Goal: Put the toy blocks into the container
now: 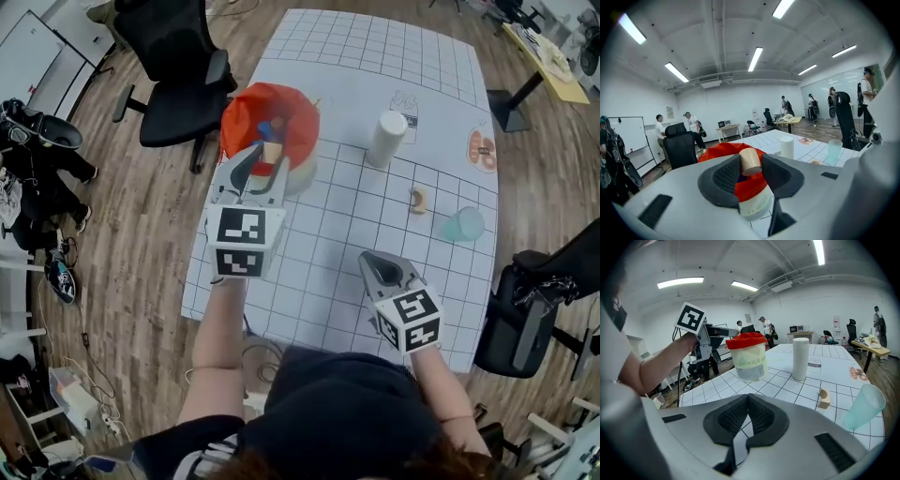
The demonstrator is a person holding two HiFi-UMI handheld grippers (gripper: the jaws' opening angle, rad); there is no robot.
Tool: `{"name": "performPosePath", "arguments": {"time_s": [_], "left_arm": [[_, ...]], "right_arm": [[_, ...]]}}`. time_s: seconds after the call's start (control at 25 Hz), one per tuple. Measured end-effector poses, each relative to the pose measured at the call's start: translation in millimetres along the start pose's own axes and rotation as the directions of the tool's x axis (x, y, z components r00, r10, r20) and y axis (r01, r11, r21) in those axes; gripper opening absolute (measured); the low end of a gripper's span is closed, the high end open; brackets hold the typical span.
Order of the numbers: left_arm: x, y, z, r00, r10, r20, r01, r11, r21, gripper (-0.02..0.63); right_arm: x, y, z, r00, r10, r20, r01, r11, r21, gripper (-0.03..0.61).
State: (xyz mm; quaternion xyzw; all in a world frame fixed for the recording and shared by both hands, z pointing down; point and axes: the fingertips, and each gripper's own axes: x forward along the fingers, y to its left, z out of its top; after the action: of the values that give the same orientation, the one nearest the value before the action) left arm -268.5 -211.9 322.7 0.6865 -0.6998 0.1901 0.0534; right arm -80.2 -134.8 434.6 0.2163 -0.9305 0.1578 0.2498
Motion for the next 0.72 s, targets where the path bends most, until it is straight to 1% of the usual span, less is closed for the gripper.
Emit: {"name": "performPosePath", "arguments": {"time_s": [0.24, 0.32, 0.36, 0.44, 0.6, 0.72], "left_arm": [[17, 6, -6, 1.000, 0.001, -0.009, -0.001, 1.000, 0.002, 0.167], [19, 5, -6, 1.000, 0.006, 0.002, -0.006, 1.000, -0.001, 0.209], [19, 5, -5, 1.000, 0.007, 0.006, -0.007, 1.000, -0.006, 0.212], [17, 4, -4, 1.000, 0.004, 0.013, -0.004, 1.000, -0.016, 0.210], [7, -1, 2, 0.999, 0.008, 0.050, -0.006, 0.999, -0.036, 0.183], [-3, -12, 3, 0.997, -0.020, 0.071, 0.027, 0.995, -0.093, 0.166]], "right_arm": [[-3, -8, -9, 0.999, -0.042, -0.010, 0.043, 0.998, 0.036, 0.015], [-3, -10, -11, 0.999, -0.049, -0.011, 0.049, 0.998, 0.042, 0.015], [-4, -10, -12, 0.999, -0.050, -0.011, 0.051, 0.998, 0.045, 0.015], [-6, -11, -12, 0.999, -0.053, -0.010, 0.053, 0.997, 0.046, 0.015], [-10, -13, -11, 0.998, -0.057, 0.000, 0.056, 0.997, 0.046, 0.015], [-14, -16, -10, 0.998, -0.065, 0.007, 0.064, 0.997, 0.045, 0.015]]}}
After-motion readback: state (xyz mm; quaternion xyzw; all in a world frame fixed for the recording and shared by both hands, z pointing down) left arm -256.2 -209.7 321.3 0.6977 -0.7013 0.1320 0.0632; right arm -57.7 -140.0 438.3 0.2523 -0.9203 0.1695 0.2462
